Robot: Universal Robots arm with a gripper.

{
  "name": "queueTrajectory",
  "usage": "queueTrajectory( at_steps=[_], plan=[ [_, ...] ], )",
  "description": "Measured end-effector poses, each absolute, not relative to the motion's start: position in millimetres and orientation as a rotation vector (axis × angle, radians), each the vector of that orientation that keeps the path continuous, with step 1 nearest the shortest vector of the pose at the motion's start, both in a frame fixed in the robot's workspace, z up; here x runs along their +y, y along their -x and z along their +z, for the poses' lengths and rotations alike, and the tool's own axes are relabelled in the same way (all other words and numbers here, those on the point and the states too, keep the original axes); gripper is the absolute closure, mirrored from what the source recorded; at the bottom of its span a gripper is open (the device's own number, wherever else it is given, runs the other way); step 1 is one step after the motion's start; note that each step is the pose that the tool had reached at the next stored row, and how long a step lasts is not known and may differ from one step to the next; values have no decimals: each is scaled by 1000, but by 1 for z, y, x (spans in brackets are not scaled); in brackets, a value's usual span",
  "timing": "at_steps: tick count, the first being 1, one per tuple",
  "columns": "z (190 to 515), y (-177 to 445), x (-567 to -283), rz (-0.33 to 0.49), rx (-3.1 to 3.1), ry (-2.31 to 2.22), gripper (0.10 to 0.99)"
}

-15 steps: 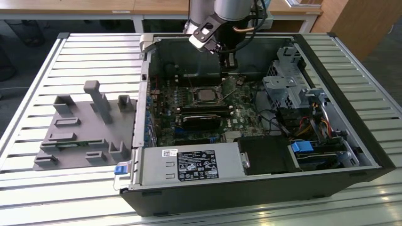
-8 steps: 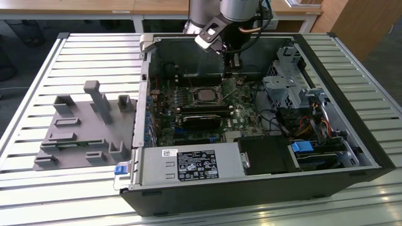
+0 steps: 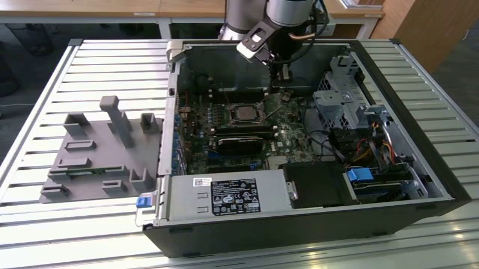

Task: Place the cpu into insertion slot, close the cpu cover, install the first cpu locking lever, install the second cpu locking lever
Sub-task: 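Close the cpu cover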

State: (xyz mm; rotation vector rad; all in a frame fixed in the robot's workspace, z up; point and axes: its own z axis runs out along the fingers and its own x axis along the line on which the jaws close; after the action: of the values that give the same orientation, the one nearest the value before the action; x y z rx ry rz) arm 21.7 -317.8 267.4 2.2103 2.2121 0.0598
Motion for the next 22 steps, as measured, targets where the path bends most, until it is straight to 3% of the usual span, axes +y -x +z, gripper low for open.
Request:
queueTrajectory(
  at_steps=[22],
  plan=[
    [260,-46,-314,37,2223,-2220,980]
  ],
)
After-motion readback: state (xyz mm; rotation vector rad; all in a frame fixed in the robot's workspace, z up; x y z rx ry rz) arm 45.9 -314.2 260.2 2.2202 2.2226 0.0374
